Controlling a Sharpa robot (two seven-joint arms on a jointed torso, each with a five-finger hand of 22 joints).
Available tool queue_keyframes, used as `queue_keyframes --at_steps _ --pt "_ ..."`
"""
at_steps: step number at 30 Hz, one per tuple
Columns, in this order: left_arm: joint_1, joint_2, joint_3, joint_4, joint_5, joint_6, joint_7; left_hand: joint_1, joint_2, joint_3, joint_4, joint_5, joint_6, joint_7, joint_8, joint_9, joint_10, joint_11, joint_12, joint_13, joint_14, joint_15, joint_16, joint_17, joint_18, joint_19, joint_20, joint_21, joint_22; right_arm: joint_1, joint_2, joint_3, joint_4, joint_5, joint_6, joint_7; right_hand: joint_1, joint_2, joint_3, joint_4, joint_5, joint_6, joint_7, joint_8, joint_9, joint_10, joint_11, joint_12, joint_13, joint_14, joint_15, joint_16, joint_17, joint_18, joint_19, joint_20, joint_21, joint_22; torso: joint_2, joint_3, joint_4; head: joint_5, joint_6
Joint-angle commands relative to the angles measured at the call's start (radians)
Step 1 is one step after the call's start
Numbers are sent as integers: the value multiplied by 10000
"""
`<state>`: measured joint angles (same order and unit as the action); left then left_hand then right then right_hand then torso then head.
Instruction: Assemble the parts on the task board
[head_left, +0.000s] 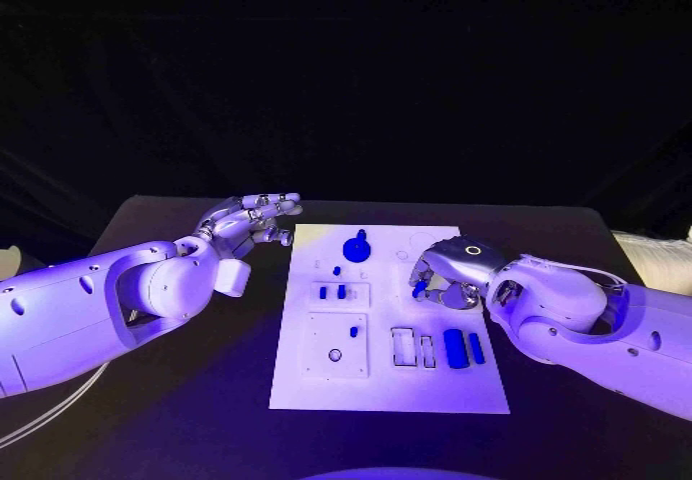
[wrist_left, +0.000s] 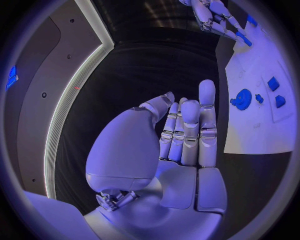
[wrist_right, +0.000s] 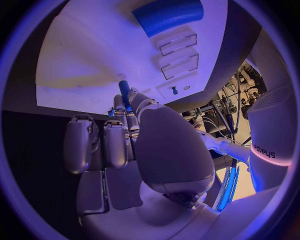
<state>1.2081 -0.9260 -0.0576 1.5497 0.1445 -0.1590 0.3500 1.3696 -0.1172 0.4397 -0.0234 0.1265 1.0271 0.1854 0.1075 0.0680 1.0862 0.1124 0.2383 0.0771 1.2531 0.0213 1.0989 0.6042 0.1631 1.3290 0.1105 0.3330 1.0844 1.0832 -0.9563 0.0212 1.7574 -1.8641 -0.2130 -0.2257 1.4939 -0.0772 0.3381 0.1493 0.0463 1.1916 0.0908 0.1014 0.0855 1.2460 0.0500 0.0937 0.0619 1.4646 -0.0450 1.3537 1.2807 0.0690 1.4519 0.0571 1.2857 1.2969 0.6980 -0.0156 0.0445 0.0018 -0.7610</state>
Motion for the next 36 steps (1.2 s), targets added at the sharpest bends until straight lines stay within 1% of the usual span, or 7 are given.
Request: queue_keyframes --at_steps 1,9,17,22,28,32,36 --pt "3 1 5 24 -34 210 39 -28 45 -18 -17 -7 -74 19 14 -4 -71 -14 25 -12 -87 -16 -5 -20 153 -41 10 -71 -10 48 -159 35 299 296 -528 108 250 159 73 -17 28 58 40 -30 107 212 -135 -74 15 628 45 69 8 25 86 9 45 3 -8 -10 -10 33 -22" --pt "3 40 6 -12 -34 218 78 -89 43 -55 7 -14 -83 24 19 -4 -92 -6 51 -13 -92 -6 10 -22 150 -46 18 -79 -20 66 -29 84 936 774 -653 386 263 106 143 -73 30 47 83 -64 117 214 -102 -149 15 623 69 73 6 23 86 28 47 7 2 4 24 123 -25" --pt "3 128 6 -44 -34 255 76 -89 43 -55 7 -14 -83 24 19 -4 -92 -6 51 -13 -92 -6 10 -22 150 -46 18 -79 -20 -301 795 75 1238 695 -527 705 279 87 199 -117 32 40 117 -87 122 220 -77 -193 15 620 84 76 4 25 81 42 37 -2 4 2 36 276 -89" --pt "3 131 5 -51 -34 271 73 -102 47 -63 11 -13 -85 23 21 -4 -98 -8 62 -13 -93 -4 17 -22 150 -47 20 -83 -24 -582 1350 50 1091 448 -431 777 279 68 220 -140 32 35 135 -100 125 220 -61 -216 16 619 94 79 4 27 78 51 29 -9 12 0 -22 349 -116" --pt "3 132 5 -53 -34 281 68 -102 47 -63 11 -13 -85 23 21 -4 -98 -8 62 -13 -93 -4 17 -22 150 -47 20 -83 -24 -846 1876 -16 794 370 -213 911 271 38 254 -176 33 16 167 -130 126 208 -34 -257 14 615 116 75 -9 30 72 71 14 -23 13 -5 -2 348 -139" --pt "2 132 5 -59 -34 289 68 -102 47 -63 11 -13 -85 23 21 -4 -98 -8 62 -13 -93 -4 17 -22 150 -47 20 -83 -24 -1035 2160 -51 605 368 -68 1002 284 48 308 -215 36 -4 193 -158 127 191 -14 -286 13 613 133 81 -6 28 73 88 17 -19 7 1 -22 359 -160" --pt "2 136 5 -64 -34 297 65 -102 47 -63 11 -13 -85 23 21 -4 -98 -8 62 -13 -93 -4 17 -22 150 -47 20 -83 -24 -1153 2338 -74 455 340 44 989 282 42 316 -224 35 -7 201 -163 127 189 -8 -290 13 611 137 75 -17 29 72 93 13 -22 11 4 3 352 -166"
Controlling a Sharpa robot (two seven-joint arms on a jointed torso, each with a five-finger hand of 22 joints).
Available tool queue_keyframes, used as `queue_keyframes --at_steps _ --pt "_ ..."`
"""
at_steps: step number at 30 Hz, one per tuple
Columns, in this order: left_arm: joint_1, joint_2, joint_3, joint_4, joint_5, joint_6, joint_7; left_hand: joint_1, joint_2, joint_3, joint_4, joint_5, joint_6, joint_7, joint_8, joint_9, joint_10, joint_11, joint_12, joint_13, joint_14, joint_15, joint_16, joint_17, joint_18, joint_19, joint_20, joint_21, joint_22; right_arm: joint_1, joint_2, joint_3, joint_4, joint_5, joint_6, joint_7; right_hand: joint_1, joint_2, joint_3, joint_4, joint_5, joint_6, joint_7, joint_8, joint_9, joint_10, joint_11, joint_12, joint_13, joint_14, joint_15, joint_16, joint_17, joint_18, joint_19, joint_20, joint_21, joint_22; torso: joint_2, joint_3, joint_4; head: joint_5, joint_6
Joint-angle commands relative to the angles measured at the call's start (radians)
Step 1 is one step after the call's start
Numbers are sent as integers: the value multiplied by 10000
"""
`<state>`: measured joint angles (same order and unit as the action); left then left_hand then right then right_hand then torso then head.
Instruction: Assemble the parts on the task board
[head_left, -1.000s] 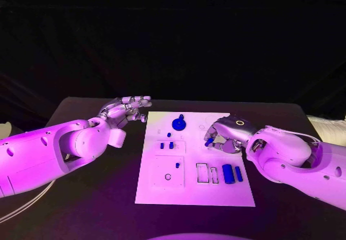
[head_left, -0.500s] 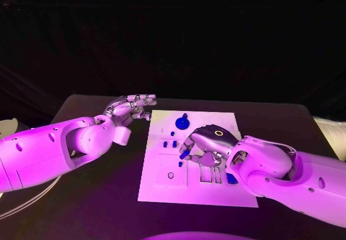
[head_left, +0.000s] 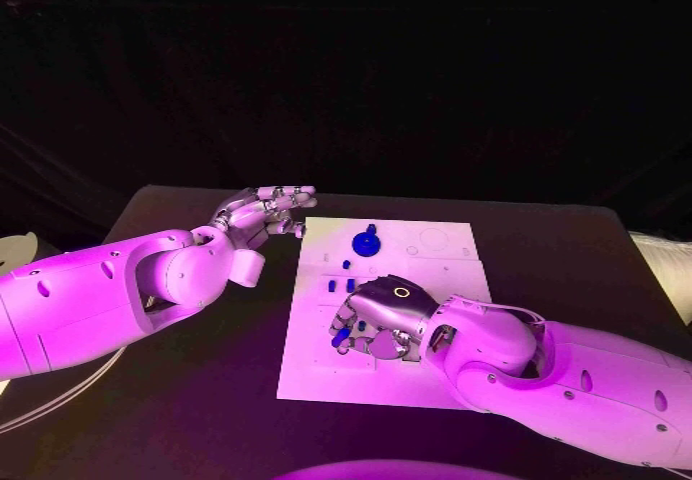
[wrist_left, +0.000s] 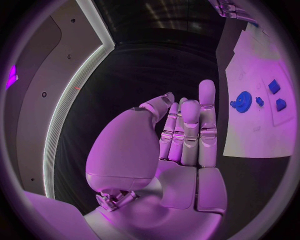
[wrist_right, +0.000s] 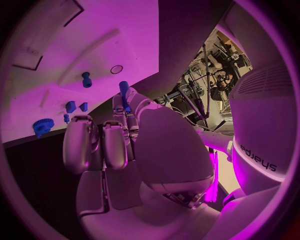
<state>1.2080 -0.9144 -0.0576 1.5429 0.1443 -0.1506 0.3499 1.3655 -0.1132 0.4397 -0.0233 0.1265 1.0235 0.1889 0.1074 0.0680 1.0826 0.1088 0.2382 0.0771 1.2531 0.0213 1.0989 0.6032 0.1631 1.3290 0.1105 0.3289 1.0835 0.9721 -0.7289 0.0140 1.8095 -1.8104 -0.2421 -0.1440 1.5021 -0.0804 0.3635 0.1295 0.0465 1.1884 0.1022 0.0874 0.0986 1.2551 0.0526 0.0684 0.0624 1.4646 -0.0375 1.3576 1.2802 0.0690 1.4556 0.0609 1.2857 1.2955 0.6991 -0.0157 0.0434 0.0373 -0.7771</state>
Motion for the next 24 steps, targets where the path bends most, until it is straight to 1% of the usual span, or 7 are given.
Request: queue_keyframes --at_steps 1,6,10,17,19,24 --pt "3 22 5 3 -33 216 64 -61 6 -64 10 -13 -49 -13 22 -4 -62 29 62 -14 -94 -4 17 -12 150 -47 21 -41 -14 -65 101 -9 -103 -229 370 142 201 75 61 -25 33 25 86 -23 -3 98 -34 -37 9 612 62 36 -13 29 35 55 13 -8 0 5 14 -3 -5" --pt "2 14 5 -3 -33 216 62 -61 6 -64 10 -13 -49 -13 22 -4 -62 29 62 -14 -94 -4 17 -12 150 -47 21 -41 -14 -115 166 -28 -235 -364 593 -26 183 59 63 -32 31 26 98 -29 -1 100 -23 -40 10 610 70 35 -16 30 32 65 6 -15 0 3 7 7 -19" --pt "2 9 5 -9 -33 218 59 -61 6 -64 10 -13 -49 -13 22 -4 -62 29 62 -14 -94 -4 17 -12 150 -47 21 -41 -14 -126 158 -34 -289 -496 731 -169 173 52 63 -33 30 27 101 -31 0 102 -19 -41 11 609 75 33 -21 30 31 69 4 -16 -1 3 14 -6 -20" --pt "-1 6 5 -20 -33 234 51 -61 6 -64 10 -13 -49 -13 22 -4 -62 29 62 -14 -94 -4 17 -12 150 -47 21 -41 -14 -131 91 -36 -286 -705 812 -346 157 47 65 -34 28 34 103 -32 3 108 -15 -41 13 608 81 32 -23 29 32 74 6 -14 0 9 17 7 -23" --pt "-2 3 5 -22 -33 246 45 -61 6 -64 10 -13 -49 -13 22 -4 -62 29 62 -14 -94 -4 17 -12 150 -47 21 -41 -14 -132 71 -36 -282 -745 834 -377 146 51 74 -39 29 50 100 -29 9 124 -17 -37 16 609 84 38 -18 30 30 81 3 -17 -2 5 13 27 -19" --pt "-5 -3 5 -23 -33 258 38 -61 6 -64 10 -13 -49 -13 22 -4 -62 29 62 -14 -94 -4 17 -12 150 -47 21 -41 -14 -132 50 -36 -282 -832 943 -466 146 51 74 -39 29 50 100 -29 9 124 -17 -37 16 609 84 38 -18 30 30 81 3 -17 3 8 0 29 -9"
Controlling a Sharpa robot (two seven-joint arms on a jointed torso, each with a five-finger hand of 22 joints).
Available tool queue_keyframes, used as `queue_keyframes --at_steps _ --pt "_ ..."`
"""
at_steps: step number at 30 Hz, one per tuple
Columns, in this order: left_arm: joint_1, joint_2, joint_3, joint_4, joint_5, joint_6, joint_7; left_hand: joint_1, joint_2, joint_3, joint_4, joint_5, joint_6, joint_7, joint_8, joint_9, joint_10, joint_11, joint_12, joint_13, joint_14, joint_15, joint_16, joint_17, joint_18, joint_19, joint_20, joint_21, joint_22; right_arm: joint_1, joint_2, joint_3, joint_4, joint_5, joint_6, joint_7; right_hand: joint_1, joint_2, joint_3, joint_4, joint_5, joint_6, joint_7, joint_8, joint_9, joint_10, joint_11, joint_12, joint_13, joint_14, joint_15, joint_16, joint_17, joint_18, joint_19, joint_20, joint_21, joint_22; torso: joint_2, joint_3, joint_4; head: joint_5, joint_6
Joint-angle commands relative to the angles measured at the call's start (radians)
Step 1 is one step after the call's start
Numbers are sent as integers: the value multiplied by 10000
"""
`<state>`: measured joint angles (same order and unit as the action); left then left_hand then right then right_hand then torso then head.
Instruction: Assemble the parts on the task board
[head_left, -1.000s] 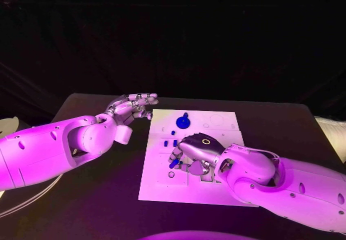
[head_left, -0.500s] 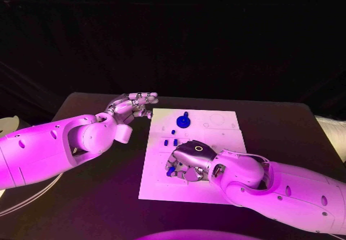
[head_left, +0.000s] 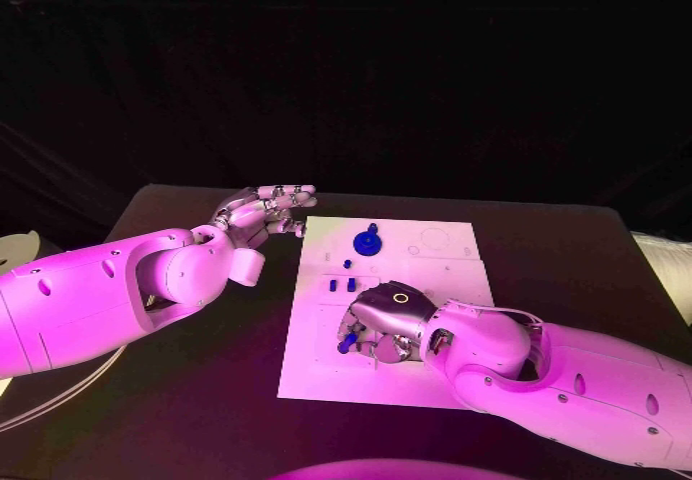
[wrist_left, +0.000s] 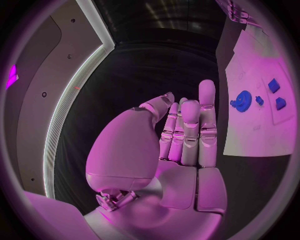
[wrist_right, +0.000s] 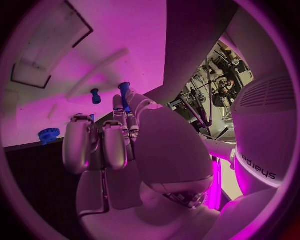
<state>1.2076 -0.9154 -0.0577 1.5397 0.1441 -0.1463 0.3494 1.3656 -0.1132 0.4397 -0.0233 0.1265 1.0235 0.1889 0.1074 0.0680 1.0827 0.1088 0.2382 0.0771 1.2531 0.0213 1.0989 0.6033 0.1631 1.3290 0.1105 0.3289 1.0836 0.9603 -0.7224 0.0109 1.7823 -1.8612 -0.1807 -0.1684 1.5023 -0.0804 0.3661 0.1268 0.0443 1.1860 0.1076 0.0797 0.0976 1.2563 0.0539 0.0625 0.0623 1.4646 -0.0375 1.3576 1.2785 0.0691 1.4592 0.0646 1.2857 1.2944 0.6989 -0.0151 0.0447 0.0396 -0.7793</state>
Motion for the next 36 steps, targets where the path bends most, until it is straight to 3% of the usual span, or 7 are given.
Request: queue_keyframes --at_steps 1,19,23,24,27,32,36 --pt "-1 6 5 11 -31 216 42 -61 7 -64 10 -13 -50 -12 21 -4 -62 29 62 -14 -94 -3 17 -13 150 -47 21 -41 -15 -14 -9 -5 -14 -351 368 -253 143 51 50 -14 51 77 45 47 19 114 -30 22 17 608 85 37 -2 30 -7 45 2 -7 5 1 -15 7 16" --pt "-2 4 5 29 -31 236 20 -50 22 -66 -7 -7 -52 -20 30 -2 -74 22 90 -13 -107 -6 19 -41 154 -49 22 -48 -23 -11 407 -113 -46 -1046 814 -681 -54 -66 24 22 43 3 35 -37 11 20 -22 -27 -1 597 100 21 -39 44 -26 66 -36 -39 0 -11 5 1 -15" --pt "-2 1 5 34 -31 250 8 -50 22 -66 -7 -7 -52 -20 30 -2 -74 22 90 -13 -107 -6 19 -41 154 -49 22 -48 -23 -10 446 -142 -81 -1087 494 -728 -485 -483 -138 232 63 -866 181 -225 -209 -799 187 -45 -35 581 257 -6 -92 45 -60 162 -110 -104 1 -13 -2 10 -21" --pt "-2 -1 5 34 -31 250 6 -50 22 -66 -7 -7 -52 -20 30 -2 -74 22 90 -13 -107 -6 19 -41 154 -49 22 -48 -23 -9 446 -146 -88 -1084 386 -723 -600 -715 -283 249 148 -1082 196 -215 -263 -1178 284 -67 -51 571 309 -32 -132 56 -87 194 -171 -162 1 -13 -2 10 -21" --pt "-2 -5 5 31 -31 247 0 -50 22 -66 -7 -7 -52 -20 30 -2 -74 22 90 -13 -107 -6 19 -41 154 -49 22 -48 -23 -8 440 -154 -106 -1047 104 -671 -765 -941 -774 327 77 -1740 209 -188 -349 -2477 544 -26 -18 525 534 -120 -273 80 -166 393 -334 -310 -4 -9 -4 1 -19" --pt "-2 -5 5 32 -37 239 -41 -48 28 -68 -13 -6 -52 -22 34 -2 -80 21 101 -13 -116 -7 16 -61 155 -50 22 -50 -27 -5 406 -166 -102 -927 -254 -430 -570 -990 -1990 699 59 -2315 182 -175 -331 -2966 673 35 10 499 668 -130 -355 127 -213 602 -407 -378 -4 -5 -2 -1 -14" --pt "-2 -3 5 29 -54 223 -57 -48 28 -68 -13 -6 -52 -22 34 -2 -80 21 101 -13 -116 -7 16 -61 155 -50 22 -50 -27 -4 319 -172 -50 -879 -891 -231 -420 -932 -2179 859 80 -2310 228 -166 -323 -2922 670 69 17 490 669 -139 -393 129 -208 629 -393 -369 -7 0 -6 -12 -13"
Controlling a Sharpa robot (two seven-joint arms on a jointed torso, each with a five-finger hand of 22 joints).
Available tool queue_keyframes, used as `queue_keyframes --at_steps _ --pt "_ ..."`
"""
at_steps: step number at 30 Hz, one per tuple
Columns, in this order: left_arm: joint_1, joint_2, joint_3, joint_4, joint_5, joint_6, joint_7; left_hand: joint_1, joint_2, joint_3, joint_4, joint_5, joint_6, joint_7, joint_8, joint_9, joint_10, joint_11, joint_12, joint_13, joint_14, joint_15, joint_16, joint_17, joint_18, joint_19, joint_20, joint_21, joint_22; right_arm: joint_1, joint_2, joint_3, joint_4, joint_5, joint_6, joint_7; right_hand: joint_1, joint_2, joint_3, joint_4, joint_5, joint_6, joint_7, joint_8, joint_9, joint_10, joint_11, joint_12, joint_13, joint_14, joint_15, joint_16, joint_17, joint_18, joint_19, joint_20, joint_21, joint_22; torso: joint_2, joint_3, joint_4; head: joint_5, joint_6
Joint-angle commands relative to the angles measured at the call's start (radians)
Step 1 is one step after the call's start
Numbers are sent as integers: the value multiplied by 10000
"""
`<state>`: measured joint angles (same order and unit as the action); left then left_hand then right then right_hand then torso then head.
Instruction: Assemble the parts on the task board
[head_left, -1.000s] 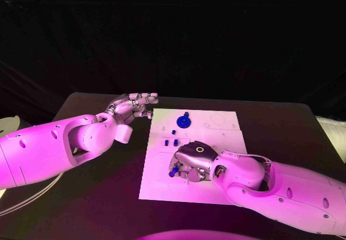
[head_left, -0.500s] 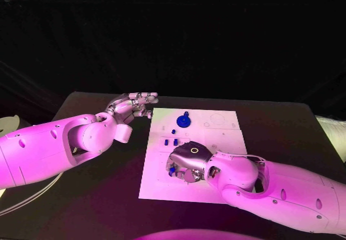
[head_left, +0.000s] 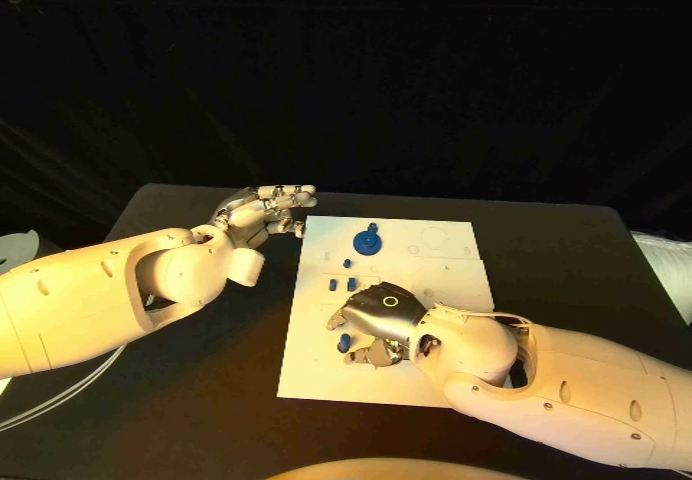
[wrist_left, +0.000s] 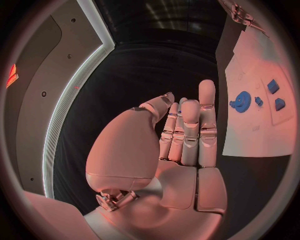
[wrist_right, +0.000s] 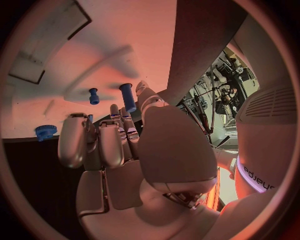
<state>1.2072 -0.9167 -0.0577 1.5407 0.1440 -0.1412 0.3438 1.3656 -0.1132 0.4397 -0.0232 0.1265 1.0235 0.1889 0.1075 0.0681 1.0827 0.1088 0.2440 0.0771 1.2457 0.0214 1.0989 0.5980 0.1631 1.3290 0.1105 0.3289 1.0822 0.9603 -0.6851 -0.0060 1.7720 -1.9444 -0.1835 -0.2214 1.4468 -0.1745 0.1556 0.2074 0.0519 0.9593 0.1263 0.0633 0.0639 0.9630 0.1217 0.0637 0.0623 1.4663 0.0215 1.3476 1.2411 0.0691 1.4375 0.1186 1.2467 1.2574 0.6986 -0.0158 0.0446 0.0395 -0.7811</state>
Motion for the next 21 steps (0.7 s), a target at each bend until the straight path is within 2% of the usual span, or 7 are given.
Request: queue_keyframes --at_steps 1,6,10,13,15,19,21 --pt "2 9 5 19 -55 165 -3 -48 28 -68 -13 -6 -52 -21 34 -2 -80 21 44 -13 -42 -7 16 -8 155 -51 23 -51 -13 -5 -85 -3 79 -42 -1045 343 160 26 -88 77 11 -34 54 0 15 41 -13 71 21 473 80 -39 -24 130 11 90 0 3 -2 7 -2 -16 4" --pt "2 7 5 14 -60 155 -9 -48 24 -72 -18 -6 -56 -21 35 -2 -94 23 46 -15 -44 -7 21 -7 155 -52 23 -53 -15 -3 -460 7 386 122 -2098 606 292 128 -107 177 15 109 94 25 29 346 -79 191 38 462 43 -69 -96 147 -3 65 -36 -38 0 11 1 -80 27" --pt "2 6 2 7 -62 157 -14 -48 24 -72 -18 -6 -56 -21 35 -2 -94 23 46 -15 -44 -7 21 -7 155 -52 23 -53 -15 73 -1108 76 781 857 -2424 714 293 123 -167 249 7 199 99 21 28 603 -145 278 41 461 -9 -77 -129 149 -3 28 -43 -50 -10 1 8 -159 67" --pt "2 -14 -5 9 -62 158 -18 -48 24 -72 -18 -6 -56 -21 35 -2 -94 23 46 -15 -44 -7 21 -7 155 -52 23 -53 -15 250 -1876 150 1185 1968 -2589 754 236 174 -243 324 15 357 205 38 36 1148 -281 505 77 454 -117 -101 -183 161 -17 -50 -76 -84 -14 -5 -25 -301 91" --pt "2 -33 -15 7 -62 158 -18 -48 24 -72 -18 -6 -56 -21 35 -2 -94 23 46 -15 -44 -7 21 -7 155 -52 23 -53 -15 474 -2718 221 1591 2936 -2904 791 199 240 -288 361 46 656 284 136 73 1693 -319 746 142 430 -164 -176 -300 194 -92 -100 -236 -233 -9 2 -49 -450 104" --pt "-6 -49 -35 -14 -62 147 -15 -43 25 -74 -27 -5 -61 -22 36 -3 -107 23 52 -17 -50 -7 21 -18 156 -53 23 -55 -18 878 -3710 267 1920 4020 -2897 436 81 294 -382 482 210 1008 164 243 102 3071 -581 1374 437 530 -364 170 183 76 146 -244 288 261 -25 7 -124 -658 137" --pt "-19 -46 -42 -22 -62 137 -13 -43 25 -74 -27 -5 -61 -22 36 -3 -107 23 52 -17 -50 -7 21 -18 156 -53 23 -55 -18 994 -4068 229 2030 4539 -2821 8 -117 206 -546 634 760 987 88 197 73 3601 -703 1623 639 612 -477 457 578 -3 291 -386 616 568 -45 -1 -188 -722 152"
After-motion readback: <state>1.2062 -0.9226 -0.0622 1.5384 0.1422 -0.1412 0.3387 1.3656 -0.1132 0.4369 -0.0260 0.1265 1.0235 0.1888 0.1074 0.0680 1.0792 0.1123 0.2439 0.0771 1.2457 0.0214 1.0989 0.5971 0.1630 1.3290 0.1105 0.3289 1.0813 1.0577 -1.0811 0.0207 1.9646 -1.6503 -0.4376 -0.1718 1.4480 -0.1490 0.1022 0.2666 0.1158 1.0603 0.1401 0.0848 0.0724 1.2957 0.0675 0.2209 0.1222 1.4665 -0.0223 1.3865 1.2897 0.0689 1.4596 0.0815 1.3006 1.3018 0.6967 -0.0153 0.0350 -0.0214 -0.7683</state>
